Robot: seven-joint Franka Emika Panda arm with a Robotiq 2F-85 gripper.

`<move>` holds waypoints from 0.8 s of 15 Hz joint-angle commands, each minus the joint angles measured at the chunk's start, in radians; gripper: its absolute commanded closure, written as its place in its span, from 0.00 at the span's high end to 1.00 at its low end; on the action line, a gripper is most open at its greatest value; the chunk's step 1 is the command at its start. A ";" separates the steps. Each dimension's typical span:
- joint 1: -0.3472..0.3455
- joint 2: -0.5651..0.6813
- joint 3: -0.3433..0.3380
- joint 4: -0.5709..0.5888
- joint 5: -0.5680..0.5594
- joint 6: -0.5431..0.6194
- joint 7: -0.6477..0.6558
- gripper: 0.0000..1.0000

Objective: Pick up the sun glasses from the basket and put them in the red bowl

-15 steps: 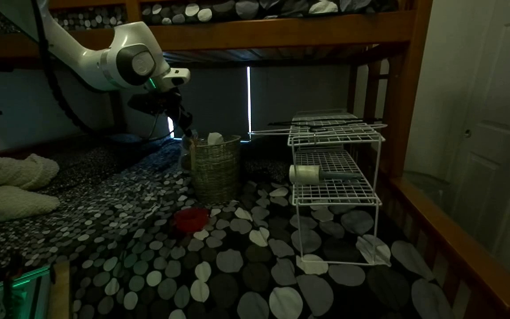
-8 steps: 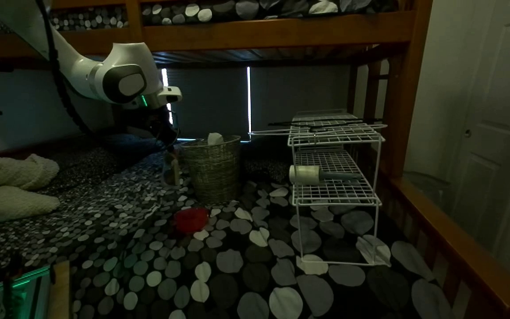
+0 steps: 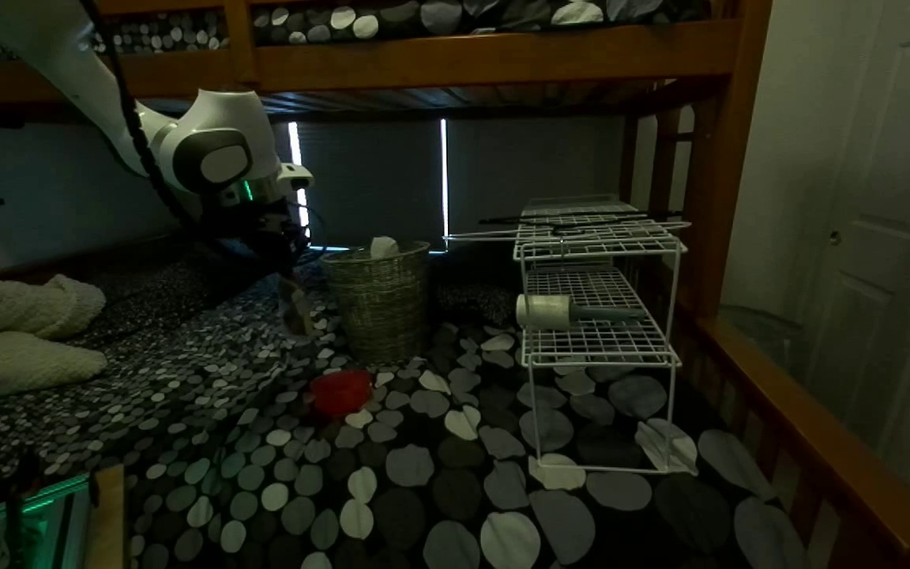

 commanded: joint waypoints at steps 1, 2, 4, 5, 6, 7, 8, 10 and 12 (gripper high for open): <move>-0.028 0.039 0.027 -0.033 -0.091 0.049 -0.088 0.00; -0.041 0.033 0.029 -0.042 -0.141 0.039 -0.090 0.00; -0.071 0.039 0.028 -0.061 -0.270 0.060 -0.085 0.00; -0.067 0.050 0.023 -0.064 -0.203 0.116 -0.081 0.00; -0.065 0.055 0.032 -0.032 -0.206 0.053 -0.068 0.00; -0.071 0.058 0.030 -0.039 -0.206 0.081 -0.070 0.00; -0.075 0.060 0.029 -0.043 -0.206 0.094 -0.071 0.00; -0.080 0.106 0.027 -0.045 -0.217 0.192 -0.082 0.00; -0.076 0.129 0.006 -0.059 -0.247 0.251 -0.081 0.00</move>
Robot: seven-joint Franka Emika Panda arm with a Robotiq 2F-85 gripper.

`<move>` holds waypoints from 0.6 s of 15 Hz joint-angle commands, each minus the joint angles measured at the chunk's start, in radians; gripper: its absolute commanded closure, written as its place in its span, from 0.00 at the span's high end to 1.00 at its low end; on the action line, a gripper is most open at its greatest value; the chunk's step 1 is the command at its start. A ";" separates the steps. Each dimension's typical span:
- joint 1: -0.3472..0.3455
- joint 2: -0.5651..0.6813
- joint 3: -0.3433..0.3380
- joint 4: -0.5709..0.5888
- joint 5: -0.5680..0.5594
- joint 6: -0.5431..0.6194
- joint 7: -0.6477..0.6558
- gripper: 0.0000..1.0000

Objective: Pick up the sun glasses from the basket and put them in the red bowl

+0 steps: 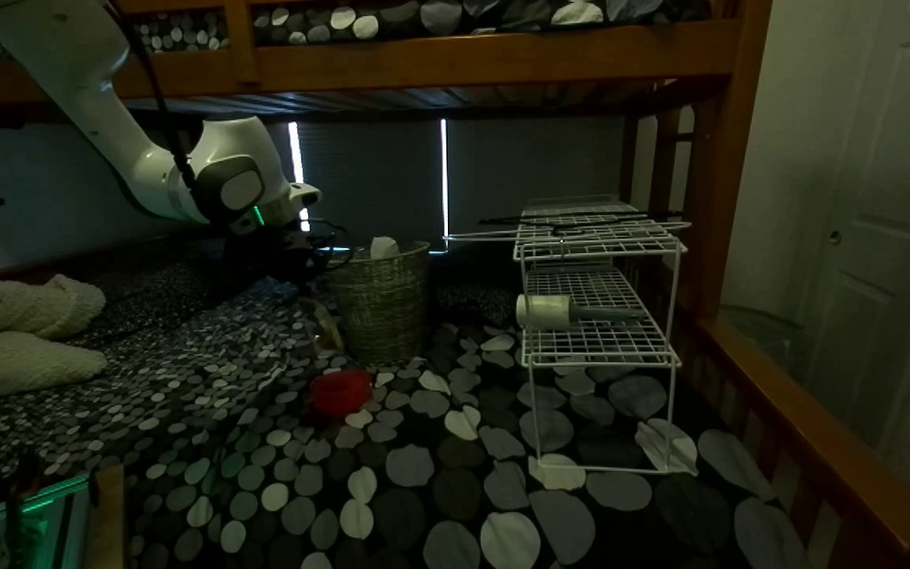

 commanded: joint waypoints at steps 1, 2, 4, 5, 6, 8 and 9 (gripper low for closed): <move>-0.015 0.060 -0.011 -0.020 -0.041 0.108 -0.009 0.00; -0.016 0.079 -0.014 -0.020 -0.036 0.121 -0.018 0.00; -0.016 0.113 -0.010 -0.018 0.003 0.129 -0.044 0.00; -0.018 0.131 -0.005 -0.016 0.015 0.133 -0.052 0.00; -0.020 0.140 -0.005 -0.016 0.014 0.132 -0.052 0.00; -0.018 0.159 -0.019 -0.020 -0.024 0.148 -0.044 0.00; -0.067 0.165 0.006 -0.031 -0.124 0.168 0.004 0.00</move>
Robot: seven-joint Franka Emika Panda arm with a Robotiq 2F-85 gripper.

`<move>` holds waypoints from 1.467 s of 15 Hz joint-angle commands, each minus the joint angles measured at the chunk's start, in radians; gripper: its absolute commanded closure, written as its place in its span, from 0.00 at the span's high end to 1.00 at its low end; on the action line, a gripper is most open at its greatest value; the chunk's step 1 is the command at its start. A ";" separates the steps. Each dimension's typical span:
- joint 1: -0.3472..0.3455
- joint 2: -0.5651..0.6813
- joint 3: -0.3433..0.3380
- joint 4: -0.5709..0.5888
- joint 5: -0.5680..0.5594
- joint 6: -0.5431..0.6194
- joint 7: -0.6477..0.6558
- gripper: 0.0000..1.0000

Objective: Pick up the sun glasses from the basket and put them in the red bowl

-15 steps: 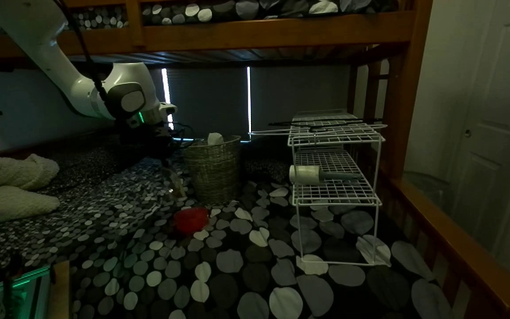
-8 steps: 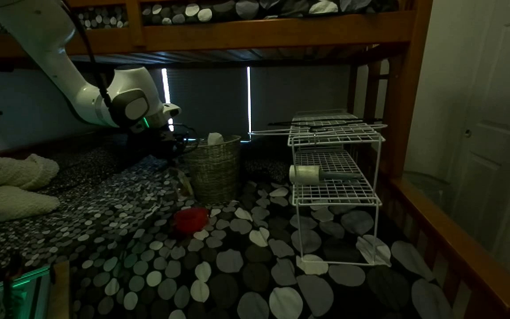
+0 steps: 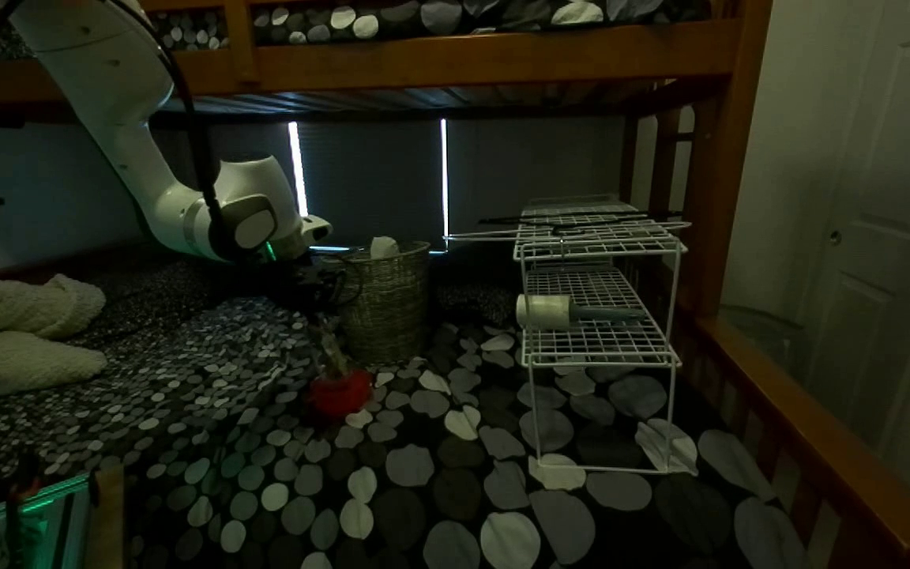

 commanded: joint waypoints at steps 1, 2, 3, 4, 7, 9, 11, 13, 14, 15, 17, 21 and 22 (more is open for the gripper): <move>-0.057 0.031 0.014 -0.027 -0.142 0.081 0.040 0.00; -0.065 0.039 0.010 -0.029 -0.180 0.103 0.049 0.00; -0.075 0.056 0.016 -0.034 -0.203 0.146 0.054 0.00; -0.082 0.069 0.018 -0.033 -0.228 0.163 0.061 0.00; -0.091 0.104 0.027 -0.042 -0.278 0.192 0.085 0.00; -0.054 0.116 0.000 -0.050 -0.256 0.196 0.055 0.00; -0.021 0.120 -0.040 -0.056 -0.276 0.207 0.048 0.00; 0.015 0.125 -0.084 -0.056 -0.284 0.216 0.037 0.00; 0.041 0.121 -0.117 -0.057 -0.291 0.208 0.031 0.00; 0.057 0.123 -0.135 -0.056 -0.294 0.207 0.030 0.00; 0.105 0.124 -0.192 -0.057 -0.302 0.199 0.028 0.00; 0.156 0.142 -0.267 -0.061 -0.302 0.182 0.012 0.27; 0.168 0.144 -0.281 -0.063 -0.300 0.180 0.012 0.33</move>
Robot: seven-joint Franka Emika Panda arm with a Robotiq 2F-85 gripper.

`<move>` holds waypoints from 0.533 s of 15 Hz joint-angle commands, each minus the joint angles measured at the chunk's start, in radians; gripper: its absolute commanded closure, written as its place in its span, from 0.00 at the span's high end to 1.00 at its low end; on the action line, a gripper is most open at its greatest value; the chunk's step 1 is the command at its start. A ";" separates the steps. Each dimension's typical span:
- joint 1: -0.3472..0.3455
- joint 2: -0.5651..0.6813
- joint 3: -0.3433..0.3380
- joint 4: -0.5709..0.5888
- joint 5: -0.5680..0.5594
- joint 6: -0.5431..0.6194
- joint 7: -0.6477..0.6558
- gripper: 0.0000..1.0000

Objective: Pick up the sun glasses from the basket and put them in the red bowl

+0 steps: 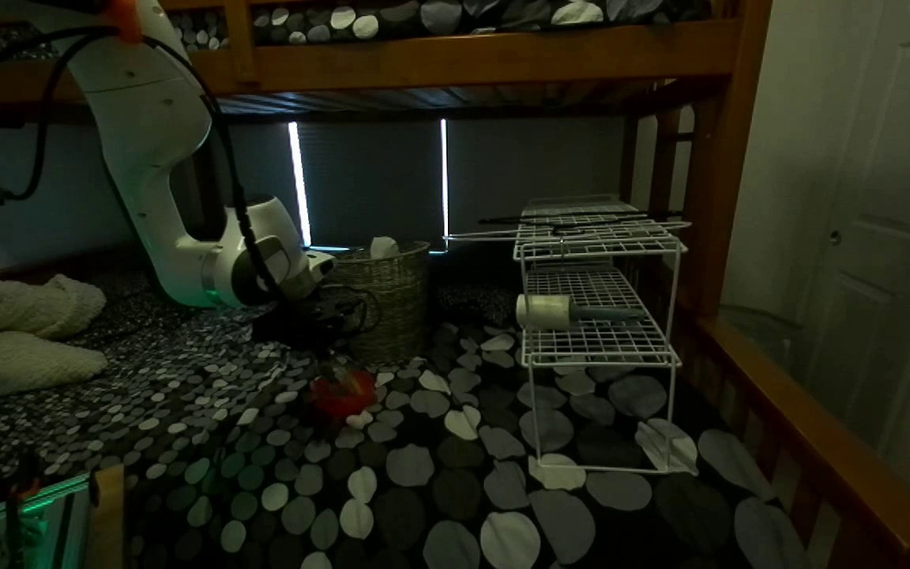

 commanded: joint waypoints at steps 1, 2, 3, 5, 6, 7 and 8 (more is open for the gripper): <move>0.055 0.010 -0.069 -0.008 -0.017 -0.012 -0.006 0.42; 0.064 0.006 -0.078 -0.006 -0.014 -0.027 -0.005 0.49; 0.061 -0.002 -0.075 -0.001 -0.013 -0.047 -0.009 0.56; -0.059 -0.038 0.053 0.009 -0.050 -0.091 0.049 0.71; -0.078 -0.056 0.103 0.012 0.054 -0.103 -0.013 0.78; -0.150 -0.065 0.199 0.018 0.097 -0.104 -0.023 0.87; -0.202 -0.081 0.276 0.034 0.157 -0.121 -0.041 0.93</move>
